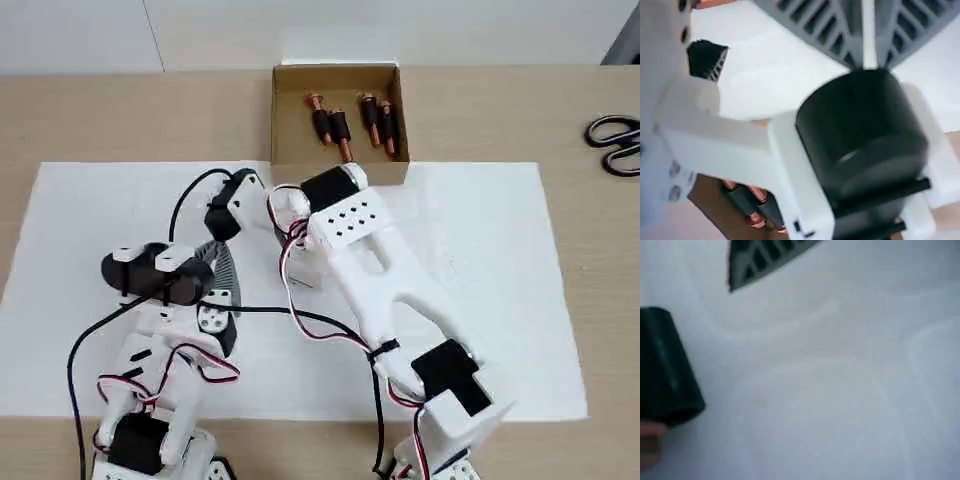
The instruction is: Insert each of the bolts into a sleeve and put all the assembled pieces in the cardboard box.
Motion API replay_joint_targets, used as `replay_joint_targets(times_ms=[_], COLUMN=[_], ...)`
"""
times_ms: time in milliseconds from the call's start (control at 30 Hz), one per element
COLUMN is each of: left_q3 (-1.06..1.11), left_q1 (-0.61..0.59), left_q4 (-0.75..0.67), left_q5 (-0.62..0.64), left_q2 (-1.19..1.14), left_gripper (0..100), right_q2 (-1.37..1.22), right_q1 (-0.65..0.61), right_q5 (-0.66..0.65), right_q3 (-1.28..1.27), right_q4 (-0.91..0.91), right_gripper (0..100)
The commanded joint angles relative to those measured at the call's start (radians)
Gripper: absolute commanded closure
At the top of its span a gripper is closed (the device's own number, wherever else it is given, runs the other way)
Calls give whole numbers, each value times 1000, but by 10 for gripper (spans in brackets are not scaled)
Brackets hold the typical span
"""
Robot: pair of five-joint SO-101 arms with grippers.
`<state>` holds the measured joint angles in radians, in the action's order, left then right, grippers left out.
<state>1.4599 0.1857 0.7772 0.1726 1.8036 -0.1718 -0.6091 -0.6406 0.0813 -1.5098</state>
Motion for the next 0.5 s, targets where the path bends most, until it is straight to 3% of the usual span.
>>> replay_joint_targets(times_ms=[0,467], left_q3=[-38,-38], left_q1=[2,-5], left_q4=[-25,-25], left_q5=[-5,-5], left_q2=[12,12], left_gripper=[994,994], right_q2=[22,24], right_q1=[-16,-65], right_q5=[-26,-20], right_q3=[-35,-198], right_q4=[24,107], right_gripper=[783,783])
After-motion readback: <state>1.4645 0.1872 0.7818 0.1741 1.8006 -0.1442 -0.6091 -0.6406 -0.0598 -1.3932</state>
